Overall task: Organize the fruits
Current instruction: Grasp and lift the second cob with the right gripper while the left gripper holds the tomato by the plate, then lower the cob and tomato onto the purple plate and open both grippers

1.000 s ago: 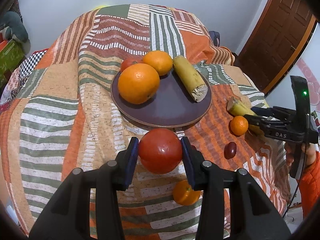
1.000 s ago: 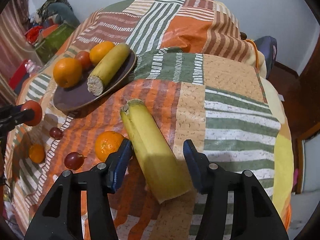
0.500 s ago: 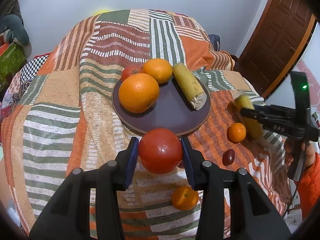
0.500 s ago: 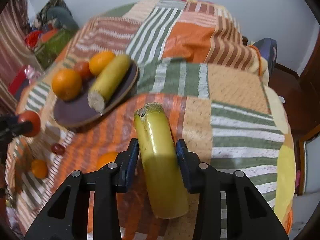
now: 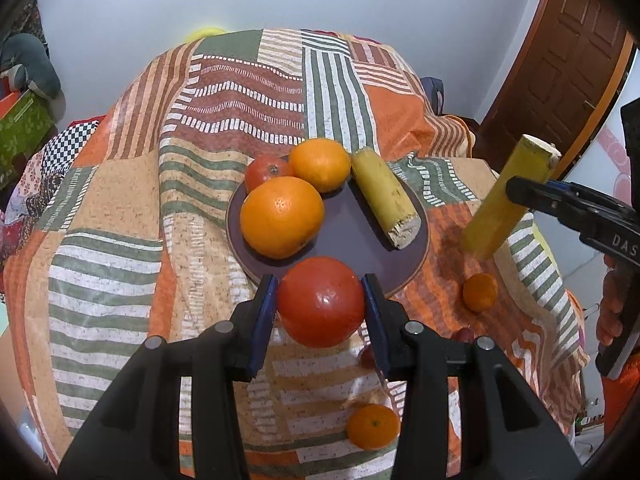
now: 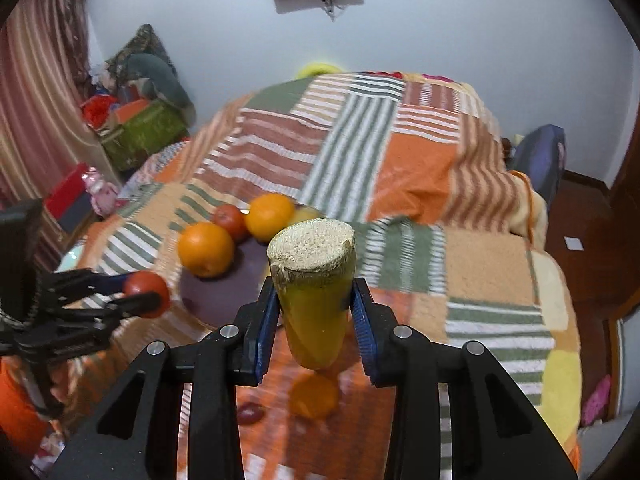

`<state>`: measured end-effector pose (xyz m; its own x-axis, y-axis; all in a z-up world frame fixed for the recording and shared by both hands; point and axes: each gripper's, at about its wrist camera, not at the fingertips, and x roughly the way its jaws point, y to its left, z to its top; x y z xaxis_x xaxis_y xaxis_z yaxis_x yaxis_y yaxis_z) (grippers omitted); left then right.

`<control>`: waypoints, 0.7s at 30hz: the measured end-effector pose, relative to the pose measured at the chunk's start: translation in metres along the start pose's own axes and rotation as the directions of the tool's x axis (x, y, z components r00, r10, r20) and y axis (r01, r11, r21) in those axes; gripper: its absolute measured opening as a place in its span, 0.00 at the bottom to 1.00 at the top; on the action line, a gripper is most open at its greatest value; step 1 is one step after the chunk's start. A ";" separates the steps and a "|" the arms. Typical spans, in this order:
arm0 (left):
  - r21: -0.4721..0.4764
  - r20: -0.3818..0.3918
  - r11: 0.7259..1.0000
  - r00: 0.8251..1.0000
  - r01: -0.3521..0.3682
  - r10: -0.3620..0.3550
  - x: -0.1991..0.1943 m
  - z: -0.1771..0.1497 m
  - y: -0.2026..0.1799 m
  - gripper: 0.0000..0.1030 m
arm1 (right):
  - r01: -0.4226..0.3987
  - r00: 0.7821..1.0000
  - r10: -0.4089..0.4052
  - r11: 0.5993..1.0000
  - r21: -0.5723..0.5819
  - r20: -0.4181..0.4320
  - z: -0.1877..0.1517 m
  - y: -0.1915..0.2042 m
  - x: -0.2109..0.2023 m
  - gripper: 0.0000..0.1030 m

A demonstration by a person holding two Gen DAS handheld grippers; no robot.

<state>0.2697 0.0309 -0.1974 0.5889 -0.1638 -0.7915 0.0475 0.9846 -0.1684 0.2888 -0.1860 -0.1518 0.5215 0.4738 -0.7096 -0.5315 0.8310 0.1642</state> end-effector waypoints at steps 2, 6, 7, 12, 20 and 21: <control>0.000 0.000 1.000 1.000 0.000 0.000 0.002 0.001 0.000 0.41 | -0.016 1.000 0.016 1.000 -0.006 -0.003 0.003 0.008 0.007 0.32; 0.009 -0.005 1.000 1.000 -0.002 0.002 0.011 0.005 0.000 0.41 | -0.059 0.998 0.059 0.998 -0.009 -0.010 0.009 0.023 0.020 0.32; 0.010 -0.007 1.000 1.000 -0.001 0.001 0.013 0.007 0.000 0.41 | -0.069 0.998 0.069 0.998 -0.010 -0.014 0.010 0.027 0.024 0.32; 0.012 -0.021 1.000 1.000 -0.003 0.003 0.026 0.010 0.001 0.41 | -0.121 0.992 0.122 0.992 0.024 -0.038 0.015 0.037 0.044 0.32; -0.002 -0.047 1.000 0.999 0.003 -0.004 0.044 0.011 0.007 0.41 | -0.103 0.988 0.107 0.994 0.038 -0.107 0.017 0.037 0.077 0.32; -0.005 -0.050 1.000 0.999 0.005 -0.006 0.046 0.011 0.008 0.41 | -0.107 0.988 0.111 0.993 0.039 -0.107 0.018 0.037 0.079 0.32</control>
<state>0.3057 0.0316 -0.2286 0.5478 -0.1722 -0.8187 0.0470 0.9834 -0.1754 0.3224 -0.1123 -0.1896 0.3853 0.5292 -0.7560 -0.5577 0.7863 0.2661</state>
